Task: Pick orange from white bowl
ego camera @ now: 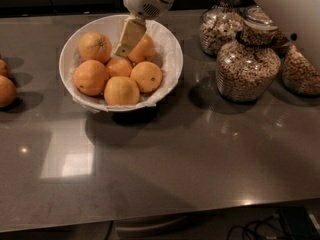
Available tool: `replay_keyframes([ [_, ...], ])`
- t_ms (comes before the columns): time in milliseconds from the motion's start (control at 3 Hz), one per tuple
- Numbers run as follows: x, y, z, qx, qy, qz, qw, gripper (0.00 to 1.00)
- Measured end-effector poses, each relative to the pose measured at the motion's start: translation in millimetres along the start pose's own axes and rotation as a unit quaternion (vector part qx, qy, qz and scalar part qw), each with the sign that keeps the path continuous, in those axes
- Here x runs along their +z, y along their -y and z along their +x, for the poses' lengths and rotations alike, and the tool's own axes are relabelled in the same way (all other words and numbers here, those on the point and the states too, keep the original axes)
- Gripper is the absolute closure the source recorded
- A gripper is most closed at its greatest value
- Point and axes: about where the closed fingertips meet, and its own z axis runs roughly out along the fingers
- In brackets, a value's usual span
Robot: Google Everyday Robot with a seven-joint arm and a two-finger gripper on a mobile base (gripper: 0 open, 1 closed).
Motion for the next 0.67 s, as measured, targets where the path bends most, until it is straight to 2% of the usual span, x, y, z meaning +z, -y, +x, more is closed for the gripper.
replay_keyframes([
  [333, -8, 1, 12, 0.015, -0.014, 0.016, 0.9997, 0.15],
  [667, -12, 5, 26, 0.031, -0.028, 0.033, 0.9986, 0.27],
])
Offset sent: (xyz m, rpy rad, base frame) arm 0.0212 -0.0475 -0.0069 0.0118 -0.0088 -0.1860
